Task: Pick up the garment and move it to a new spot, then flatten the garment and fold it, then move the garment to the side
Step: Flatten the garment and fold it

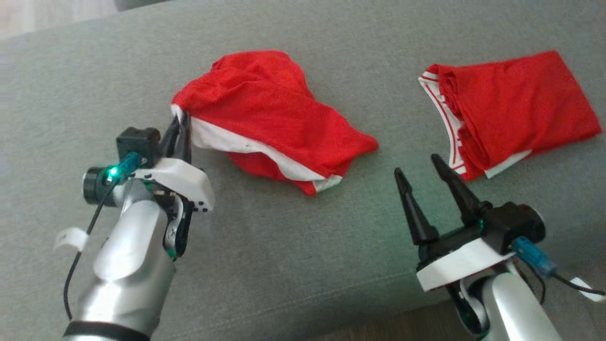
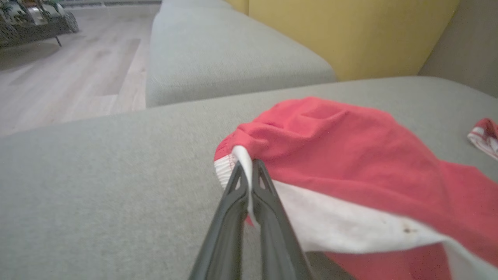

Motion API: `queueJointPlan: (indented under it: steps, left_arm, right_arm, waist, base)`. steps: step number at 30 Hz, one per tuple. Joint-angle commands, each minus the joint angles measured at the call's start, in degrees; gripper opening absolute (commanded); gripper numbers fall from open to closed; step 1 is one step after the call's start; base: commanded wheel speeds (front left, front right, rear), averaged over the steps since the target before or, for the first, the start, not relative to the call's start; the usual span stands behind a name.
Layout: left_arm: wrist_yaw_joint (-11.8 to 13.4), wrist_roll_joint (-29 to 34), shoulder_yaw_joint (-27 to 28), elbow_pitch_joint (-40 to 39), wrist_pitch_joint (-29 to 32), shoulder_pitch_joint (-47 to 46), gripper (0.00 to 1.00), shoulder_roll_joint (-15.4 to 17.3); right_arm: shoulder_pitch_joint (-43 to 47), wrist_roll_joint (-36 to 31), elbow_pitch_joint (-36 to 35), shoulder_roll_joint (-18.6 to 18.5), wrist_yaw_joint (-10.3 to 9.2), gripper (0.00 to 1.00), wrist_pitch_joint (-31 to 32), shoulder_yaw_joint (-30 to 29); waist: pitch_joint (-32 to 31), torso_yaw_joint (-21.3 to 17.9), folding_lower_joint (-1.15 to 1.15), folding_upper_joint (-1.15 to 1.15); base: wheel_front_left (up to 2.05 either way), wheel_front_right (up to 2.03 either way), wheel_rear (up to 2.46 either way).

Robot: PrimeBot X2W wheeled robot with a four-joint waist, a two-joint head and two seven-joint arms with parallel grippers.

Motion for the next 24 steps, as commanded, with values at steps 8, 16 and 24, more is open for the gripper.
queueJointPlan:
  steps: [8,16,24]
  left_arm:
    - [3.8,2.2,5.1,-15.5,-0.7,5.8,0.0,4.1]
    - [4.3,2.1,4.1,-20.1,1.2,9.7,0.0,5.0]
    - [4.6,2.0,3.1,-21.8,2.1,10.6,0.0,4.7]
  right_arm:
    - [-1.4,2.4,2.2,0.0,-0.02,1.0,0.5,3.1]
    - [-2.8,11.9,8.8,0.0,-0.02,1.0,4.0,7.7]
    - [-7.6,26.5,19.1,0.0,-0.02,1.0,6.9,12.8]
  waist:
    - [-4.5,5.5,0.0,0.0]
    - [-5.0,9.8,0.0,0.0]
    - [-4.5,11.1,0.0,0.0]
  base:
    - [0.0,0.0,0.0]
    - [0.0,0.0,0.0]
    - [0.0,0.0,0.0]
